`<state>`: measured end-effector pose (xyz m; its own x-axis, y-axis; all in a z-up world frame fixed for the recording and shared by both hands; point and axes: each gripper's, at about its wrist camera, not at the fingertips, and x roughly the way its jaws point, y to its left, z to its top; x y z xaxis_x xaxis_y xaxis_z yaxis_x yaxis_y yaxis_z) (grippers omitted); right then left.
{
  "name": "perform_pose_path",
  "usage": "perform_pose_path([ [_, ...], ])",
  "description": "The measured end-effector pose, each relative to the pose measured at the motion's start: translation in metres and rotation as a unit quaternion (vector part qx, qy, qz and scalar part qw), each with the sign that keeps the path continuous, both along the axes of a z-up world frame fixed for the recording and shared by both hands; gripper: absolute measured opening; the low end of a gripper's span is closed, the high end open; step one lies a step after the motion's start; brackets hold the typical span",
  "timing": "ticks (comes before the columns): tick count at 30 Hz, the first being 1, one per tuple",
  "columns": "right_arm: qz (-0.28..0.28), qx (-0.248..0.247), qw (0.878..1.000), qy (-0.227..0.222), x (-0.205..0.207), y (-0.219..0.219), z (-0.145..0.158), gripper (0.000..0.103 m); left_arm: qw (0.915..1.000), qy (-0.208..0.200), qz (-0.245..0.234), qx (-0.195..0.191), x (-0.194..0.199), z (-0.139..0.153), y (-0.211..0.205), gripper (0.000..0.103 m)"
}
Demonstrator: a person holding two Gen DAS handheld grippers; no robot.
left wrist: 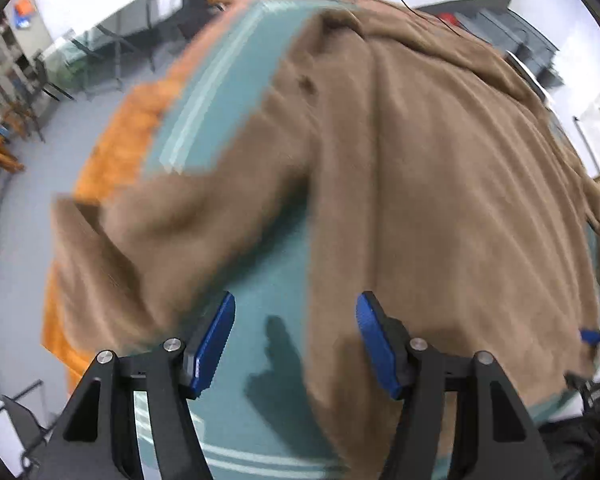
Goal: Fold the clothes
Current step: 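Grasp the fleece hem edge with the left gripper and lift it, then grasp the hem with the right gripper while the left gripper holds it lifted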
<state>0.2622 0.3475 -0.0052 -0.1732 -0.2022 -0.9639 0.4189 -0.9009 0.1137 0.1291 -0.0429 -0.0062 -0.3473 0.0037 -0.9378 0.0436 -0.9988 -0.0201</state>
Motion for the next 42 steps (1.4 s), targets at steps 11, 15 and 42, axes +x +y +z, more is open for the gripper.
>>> perform_pose_path([
  [11,-0.038,0.014,0.999,-0.025,-0.006,-0.012,-0.011,0.102,0.9906,-0.018,-0.081,-0.11,-0.075,-0.037,-0.026,0.079],
  [15,-0.054,0.021,0.998,-0.034,-0.009,-0.015,-0.014,0.102,0.9902,-0.003,-0.08,-0.114,-0.084,-0.035,-0.033,0.068],
  [42,-0.19,-0.007,0.981,-0.021,-0.141,0.039,0.026,0.103,0.9945,0.045,0.07,-0.063,-0.145,0.025,-0.171,0.052],
])
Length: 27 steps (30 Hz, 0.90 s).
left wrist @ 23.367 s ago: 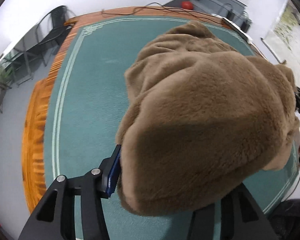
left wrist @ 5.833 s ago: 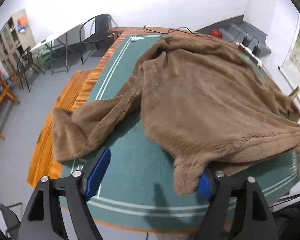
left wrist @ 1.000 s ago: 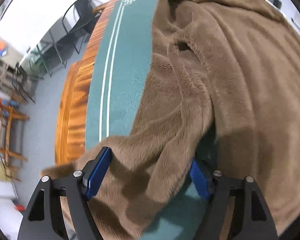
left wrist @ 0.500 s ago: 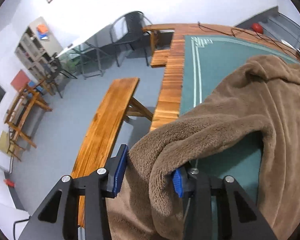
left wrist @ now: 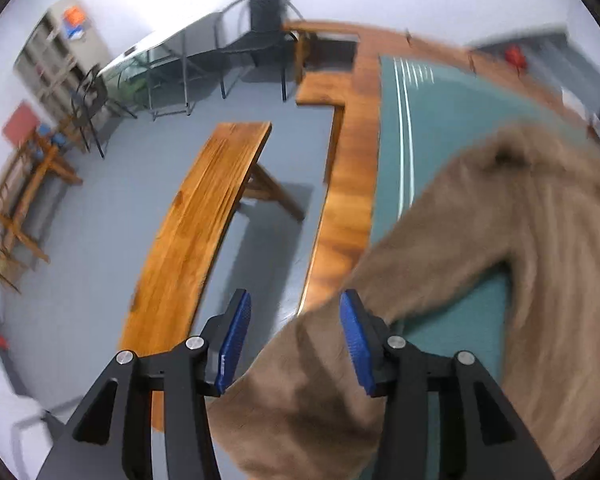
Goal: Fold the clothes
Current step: 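Grasp the hem with the right gripper while the left gripper holds it lifted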
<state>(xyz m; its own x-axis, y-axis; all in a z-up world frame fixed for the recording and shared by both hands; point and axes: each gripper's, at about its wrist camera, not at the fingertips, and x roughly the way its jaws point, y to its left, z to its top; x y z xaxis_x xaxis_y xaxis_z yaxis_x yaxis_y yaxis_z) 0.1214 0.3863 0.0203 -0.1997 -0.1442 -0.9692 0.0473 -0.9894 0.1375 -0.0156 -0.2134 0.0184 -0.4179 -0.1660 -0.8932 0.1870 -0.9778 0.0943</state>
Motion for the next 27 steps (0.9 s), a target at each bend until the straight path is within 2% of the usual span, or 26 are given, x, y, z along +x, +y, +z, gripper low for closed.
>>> perform_pose_path([
  [2,-0.028,-0.005,0.999,0.019,-0.028,0.016,0.007,0.103,0.9994,0.019,-0.001,0.029,-0.013,0.011,0.008,0.057],
  [4,-0.042,-0.009,0.998,0.037,-0.055,0.025,0.014,0.103,0.9985,0.025,-0.032,0.038,-0.031,0.014,0.033,0.06],
  [9,-0.042,-0.003,0.994,0.103,-0.122,0.008,0.036,0.103,0.9921,0.017,-0.108,0.061,-0.092,-0.004,0.103,0.061],
  [12,-0.033,0.002,0.992,0.125,-0.14,0.009,0.051,0.103,0.9839,-0.005,-0.164,0.071,-0.122,-0.017,0.15,0.061],
  [14,-0.025,-0.004,0.991,0.132,-0.152,0.0,0.044,0.103,0.976,-0.032,-0.196,0.089,-0.137,-0.028,0.175,0.061],
  [17,-0.007,-0.067,0.991,0.118,-0.182,-0.015,0.023,0.103,0.9602,-0.078,-0.237,0.126,-0.163,-0.054,0.209,0.061],
  [18,0.0,-0.085,0.99,0.114,-0.192,-0.02,0.017,0.103,0.9614,-0.084,-0.236,0.114,-0.171,-0.06,0.214,0.061],
  [21,0.013,-0.08,0.991,0.106,-0.228,-0.034,-0.002,0.103,0.9746,-0.072,-0.194,0.085,-0.207,-0.068,0.213,0.061],
  [24,0.003,-0.051,0.993,0.102,-0.267,-0.034,-0.02,0.103,0.9851,-0.045,-0.142,0.087,-0.244,-0.064,0.199,0.061],
  [27,-0.019,-0.005,0.994,0.109,-0.296,-0.028,-0.032,0.103,0.9886,-0.025,-0.135,0.062,-0.261,-0.064,0.203,0.061],
])
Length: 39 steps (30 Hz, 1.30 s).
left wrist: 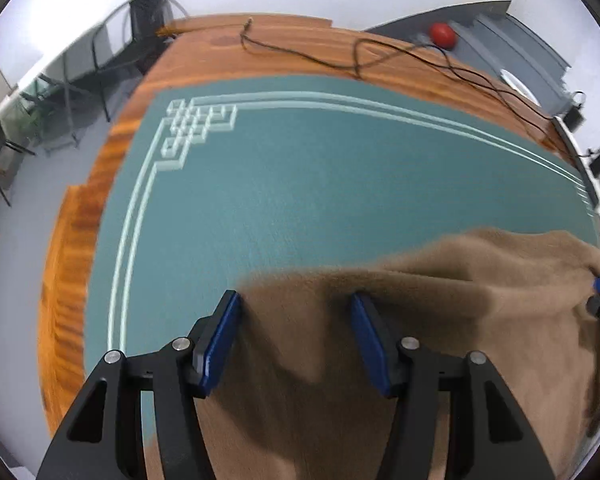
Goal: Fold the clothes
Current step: 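Grasp the hem with the right gripper while the left gripper holds it lifted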
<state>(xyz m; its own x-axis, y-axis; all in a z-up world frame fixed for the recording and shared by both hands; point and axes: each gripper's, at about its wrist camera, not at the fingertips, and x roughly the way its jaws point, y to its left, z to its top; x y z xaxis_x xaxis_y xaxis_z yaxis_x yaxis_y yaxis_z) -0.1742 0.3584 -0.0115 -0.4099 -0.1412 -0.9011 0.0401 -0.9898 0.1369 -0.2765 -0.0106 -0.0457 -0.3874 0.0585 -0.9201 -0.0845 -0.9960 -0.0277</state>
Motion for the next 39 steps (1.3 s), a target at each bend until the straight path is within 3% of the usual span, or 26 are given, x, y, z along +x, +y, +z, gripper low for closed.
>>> perform_pose_path([
  [2,-0.024,0.018,1.0,0.002,-0.011,0.007,-0.006,0.103,0.9996,0.021,0.0,-0.019,-0.009,0.001,0.005,0.061],
  [5,-0.052,0.019,0.998,-0.003,-0.021,0.018,-0.015,0.103,0.999,0.034,-0.028,0.01,-0.007,0.013,0.013,0.061],
  [7,-0.036,0.015,0.999,-0.005,-0.016,0.015,-0.011,0.103,0.9972,0.034,-0.058,0.033,-0.003,0.019,0.016,0.062],
  [11,0.028,-0.006,0.998,0.063,-0.004,0.006,0.03,0.103,0.9947,0.024,-0.076,0.065,-0.015,0.021,0.014,0.07],
  [14,0.039,-0.005,0.993,0.112,-0.011,0.007,0.057,0.103,0.9939,0.018,-0.074,0.079,-0.026,0.02,0.011,0.07],
  [17,0.078,-0.013,0.994,0.073,-0.034,0.005,0.042,0.103,0.9862,-0.027,-0.123,0.107,-0.035,0.007,0.02,0.07],
  [22,0.095,0.034,0.994,0.031,-0.042,0.009,-0.003,0.103,0.9785,-0.065,-0.176,0.086,-0.033,-0.016,0.039,0.07],
  [25,0.088,-0.002,0.996,0.012,-0.045,0.015,-0.02,0.103,0.9762,-0.068,-0.19,0.079,-0.033,-0.018,0.047,0.07],
  [27,0.1,0.008,0.995,0.012,-0.042,0.009,-0.023,0.087,0.9731,-0.071,-0.207,0.071,-0.029,-0.017,0.054,0.069],
  [28,0.107,0.016,0.994,0.016,-0.04,0.006,-0.02,0.064,0.9707,-0.072,-0.219,0.068,-0.026,-0.017,0.058,0.053],
  [29,0.114,0.022,0.993,0.02,-0.039,0.002,-0.018,0.039,0.9669,-0.075,-0.233,0.073,-0.023,-0.016,0.063,0.026],
  [30,0.115,0.014,0.993,0.019,-0.04,0.0,-0.016,0.032,0.9668,-0.068,-0.237,0.068,-0.02,-0.013,0.067,0.018],
  [32,0.11,0.04,0.992,0.042,-0.04,-0.007,-0.009,0.022,0.967,-0.052,-0.243,0.056,-0.016,-0.008,0.076,0.011],
  [35,0.089,0.083,0.988,0.091,-0.04,-0.01,0.012,0.021,0.9752,0.043,-0.217,0.007,-0.014,0.014,0.084,0.01],
  [36,0.081,0.101,0.986,0.108,-0.04,-0.012,0.016,0.021,0.9762,0.057,-0.209,0.006,-0.016,0.018,0.086,0.01],
  [39,0.06,0.128,0.982,0.123,-0.049,-0.014,0.016,0.021,0.9803,0.056,-0.189,0.005,-0.029,0.013,0.093,0.01],
])
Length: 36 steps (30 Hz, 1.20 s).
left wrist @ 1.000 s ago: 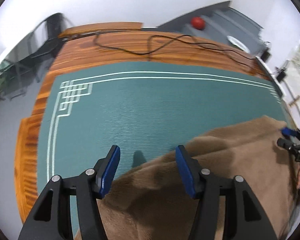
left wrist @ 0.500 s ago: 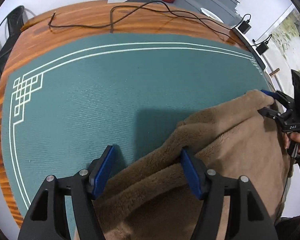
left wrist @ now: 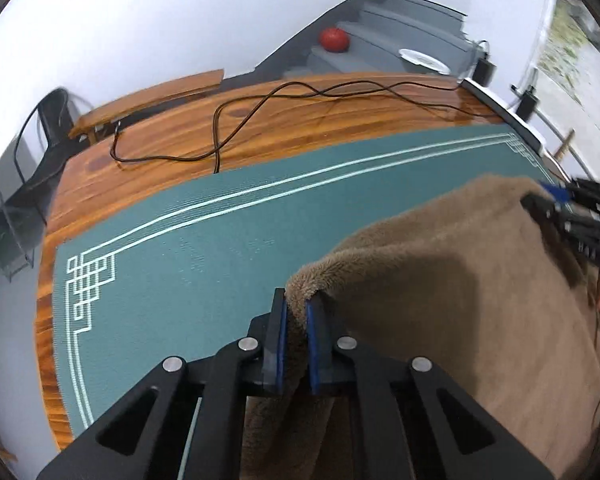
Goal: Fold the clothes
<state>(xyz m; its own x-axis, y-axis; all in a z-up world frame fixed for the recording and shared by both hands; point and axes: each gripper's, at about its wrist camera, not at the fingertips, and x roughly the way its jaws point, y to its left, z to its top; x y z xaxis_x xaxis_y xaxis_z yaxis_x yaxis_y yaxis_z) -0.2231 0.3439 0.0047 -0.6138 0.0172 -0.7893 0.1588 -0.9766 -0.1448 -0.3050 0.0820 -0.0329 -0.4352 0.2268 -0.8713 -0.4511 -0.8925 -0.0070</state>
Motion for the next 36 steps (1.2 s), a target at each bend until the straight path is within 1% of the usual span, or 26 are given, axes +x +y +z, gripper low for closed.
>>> perform_pose_path([
  [3,-0.018,0.001,1.0,-0.023,-0.013,0.002,-0.015,0.021,0.9995,-0.022,-0.003,-0.024,-0.01,-0.024,0.006,0.015],
  [5,-0.015,-0.005,0.999,-0.042,-0.018,0.003,-0.028,0.024,0.9993,-0.008,-0.006,-0.037,-0.008,-0.028,0.007,0.026],
  [6,-0.017,-0.004,0.999,-0.037,-0.016,0.005,-0.026,0.027,0.999,0.0,-0.007,-0.044,-0.007,-0.029,0.007,0.028],
  [7,-0.02,-0.003,0.999,-0.033,-0.014,0.006,-0.025,0.044,0.9991,-0.005,-0.005,-0.041,-0.009,-0.028,0.004,0.032],
  [8,-0.027,-0.003,0.999,-0.036,-0.014,0.008,-0.023,0.068,0.9992,-0.011,-0.003,-0.038,-0.01,-0.027,0.0,0.04],
  [9,-0.032,-0.008,0.999,-0.04,-0.014,0.011,-0.021,0.076,0.9993,-0.017,0.004,-0.032,-0.012,-0.025,-0.005,0.045],
  [10,-0.035,-0.02,0.998,-0.039,-0.011,0.014,-0.016,0.078,0.9993,-0.023,0.01,-0.026,-0.014,-0.022,-0.01,0.053],
  [12,-0.04,-0.034,0.998,-0.029,-0.003,0.022,-0.002,0.078,0.9992,-0.028,0.025,-0.008,-0.015,-0.013,-0.028,0.06],
  [14,-0.044,-0.038,0.998,-0.016,0.009,0.029,0.01,0.078,0.999,-0.022,0.037,-0.015,-0.005,-0.004,-0.039,0.066],
  [15,-0.044,-0.048,0.998,-0.015,0.017,0.033,0.016,0.078,0.9986,-0.019,0.044,-0.022,0.002,0.004,-0.047,0.066],
  [18,-0.041,-0.077,0.996,-0.017,0.043,0.045,0.031,0.078,0.9983,-0.026,0.051,-0.011,0.032,0.021,-0.075,0.07],
  [21,-0.038,-0.086,0.995,-0.037,0.081,0.056,0.028,0.078,0.9977,-0.038,0.053,-0.016,0.082,0.032,-0.101,0.073],
  [23,-0.046,-0.086,0.994,-0.054,0.103,0.067,0.02,0.078,0.9963,-0.051,0.064,-0.026,0.112,0.028,-0.115,0.074],
  [26,-0.091,-0.078,0.99,-0.078,0.127,0.097,0.004,0.078,0.9926,-0.072,0.088,-0.042,0.15,0.015,-0.134,0.074],
  [28,-0.128,-0.064,0.986,-0.086,0.14,0.123,-0.004,0.078,0.9883,-0.082,0.111,-0.063,0.172,0.001,-0.15,0.074],
  [30,-0.149,-0.032,0.985,-0.084,0.148,0.141,-0.008,0.078,0.9831,-0.088,0.13,-0.094,0.185,-0.016,-0.162,0.074],
  [31,-0.159,-0.017,0.984,-0.083,0.152,0.15,-0.01,0.078,0.9803,-0.087,0.139,-0.11,0.188,-0.025,-0.168,0.074],
  [32,-0.165,-0.014,0.983,-0.083,0.156,0.159,-0.012,0.078,0.9803,-0.079,0.145,-0.108,0.19,-0.028,-0.175,0.077],
  [33,-0.17,-0.01,0.982,-0.084,0.159,0.167,-0.014,0.078,0.9803,-0.071,0.152,-0.105,0.191,-0.03,-0.181,0.078],
  [35,-0.175,0.009,0.981,-0.085,0.164,0.175,-0.015,0.078,0.9762,-0.061,0.174,-0.113,0.187,-0.029,-0.188,0.078],
  [36,-0.178,0.019,0.98,-0.085,0.167,0.178,-0.016,0.078,0.9726,-0.045,0.18,-0.139,0.186,-0.027,-0.187,0.078],
])
